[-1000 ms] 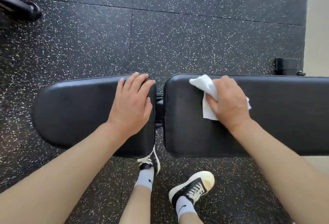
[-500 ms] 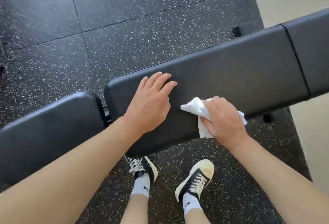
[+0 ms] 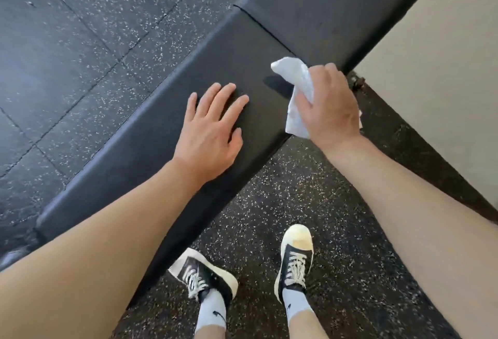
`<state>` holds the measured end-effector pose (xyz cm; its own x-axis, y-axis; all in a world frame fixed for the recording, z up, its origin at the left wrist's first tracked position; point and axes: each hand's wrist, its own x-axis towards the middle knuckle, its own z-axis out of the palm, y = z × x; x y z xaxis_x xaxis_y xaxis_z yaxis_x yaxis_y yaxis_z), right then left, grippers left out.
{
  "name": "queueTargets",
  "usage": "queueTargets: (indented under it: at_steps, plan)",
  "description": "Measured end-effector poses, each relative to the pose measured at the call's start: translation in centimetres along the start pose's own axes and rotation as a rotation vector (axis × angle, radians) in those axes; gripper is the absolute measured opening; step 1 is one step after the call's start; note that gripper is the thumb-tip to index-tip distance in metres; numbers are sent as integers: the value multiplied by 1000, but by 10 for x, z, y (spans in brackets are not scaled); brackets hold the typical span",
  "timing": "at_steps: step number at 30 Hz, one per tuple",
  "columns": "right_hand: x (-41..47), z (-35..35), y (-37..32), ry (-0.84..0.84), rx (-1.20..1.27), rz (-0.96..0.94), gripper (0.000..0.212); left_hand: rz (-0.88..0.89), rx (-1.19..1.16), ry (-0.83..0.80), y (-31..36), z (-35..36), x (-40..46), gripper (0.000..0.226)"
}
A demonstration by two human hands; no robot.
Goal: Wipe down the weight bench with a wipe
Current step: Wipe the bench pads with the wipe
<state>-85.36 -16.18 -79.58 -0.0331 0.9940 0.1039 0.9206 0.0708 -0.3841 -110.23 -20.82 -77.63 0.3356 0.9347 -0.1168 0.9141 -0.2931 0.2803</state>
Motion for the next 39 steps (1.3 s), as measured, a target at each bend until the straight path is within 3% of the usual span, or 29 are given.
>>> queueTargets:
  at_steps: [3,7,10,18,24,29,35,39]
  plan:
    - [-41,8,-5,28,284,226,26,-14,4,81,0,12,-2,62]
    - [-110,31,-52,-31,615,443,28,-13,22,98,-1,15,2,64]
    - [-132,45,-84,16,779,600,30,-18,26,103,-2,21,3,65]
    - [-51,60,-45,437,839,793,18,-7,43,120,-6,29,3,65]
    - [-21,67,-30,659,897,984,27,17,39,122,-11,33,3,65]
    - [-85,79,-95,723,932,996,23,53,27,159,-13,35,2,63]
    - [-167,102,-193,646,981,1078,27,40,7,190,-9,34,1,62]
    - [-165,91,-180,539,1026,1043,24,52,3,193,-10,34,1,61]
